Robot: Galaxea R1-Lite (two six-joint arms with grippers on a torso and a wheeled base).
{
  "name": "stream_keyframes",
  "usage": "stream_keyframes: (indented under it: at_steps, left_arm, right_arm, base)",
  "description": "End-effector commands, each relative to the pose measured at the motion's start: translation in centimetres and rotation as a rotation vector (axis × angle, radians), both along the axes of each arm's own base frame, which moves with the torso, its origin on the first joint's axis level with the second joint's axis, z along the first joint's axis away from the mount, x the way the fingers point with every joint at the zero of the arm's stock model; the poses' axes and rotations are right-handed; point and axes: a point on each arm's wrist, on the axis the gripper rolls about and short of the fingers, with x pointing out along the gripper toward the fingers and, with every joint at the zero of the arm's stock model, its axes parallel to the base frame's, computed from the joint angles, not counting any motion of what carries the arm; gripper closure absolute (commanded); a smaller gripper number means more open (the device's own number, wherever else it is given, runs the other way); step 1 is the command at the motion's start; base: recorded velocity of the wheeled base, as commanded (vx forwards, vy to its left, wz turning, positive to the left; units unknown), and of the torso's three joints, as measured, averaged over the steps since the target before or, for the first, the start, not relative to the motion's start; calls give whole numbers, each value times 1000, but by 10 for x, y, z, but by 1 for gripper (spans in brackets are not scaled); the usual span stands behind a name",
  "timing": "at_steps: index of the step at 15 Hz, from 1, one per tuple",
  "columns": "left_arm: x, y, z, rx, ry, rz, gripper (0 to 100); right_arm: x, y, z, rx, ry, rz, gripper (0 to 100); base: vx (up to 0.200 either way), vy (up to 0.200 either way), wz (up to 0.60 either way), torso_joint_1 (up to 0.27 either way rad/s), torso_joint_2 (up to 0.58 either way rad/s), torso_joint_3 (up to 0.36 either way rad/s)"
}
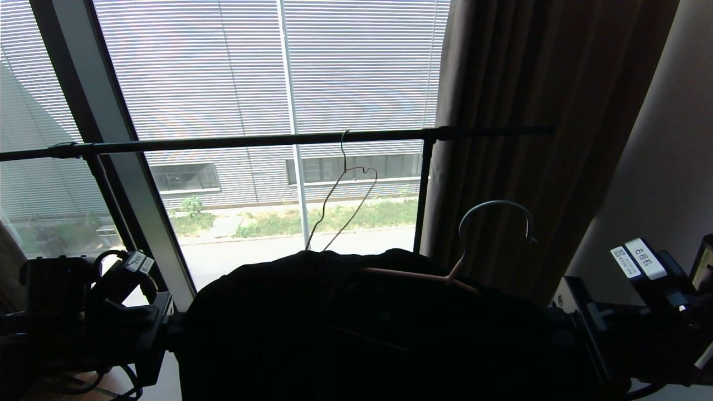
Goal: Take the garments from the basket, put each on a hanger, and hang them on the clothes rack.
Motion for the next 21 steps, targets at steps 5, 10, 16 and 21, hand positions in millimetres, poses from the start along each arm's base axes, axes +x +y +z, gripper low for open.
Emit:
stream_keyframes:
  at_steps: [5, 10, 16, 21]
  left_arm:
    - [-1, 0, 0, -1, -3, -1, 100]
    - [1, 2, 6, 7, -57, 1, 100]
    - [-12, 10, 23, 18, -132, 51, 0]
    - [-33, -4, 81, 24, -247, 6, 0]
  right_arm:
    - [4, -3, 0, 0, 1, -18, 100]
    - [8, -6, 1, 0, -1, -38, 100]
    - [16, -10, -2, -7, 12, -70, 100]
    - [18, -4, -16, -32, 62, -50, 100]
  base:
    - [0, 0, 0, 0, 0, 0]
    - [0, 0, 0, 0, 0, 0]
    - [0, 0, 0, 0, 0, 0]
    - [0, 0, 0, 0, 0, 0]
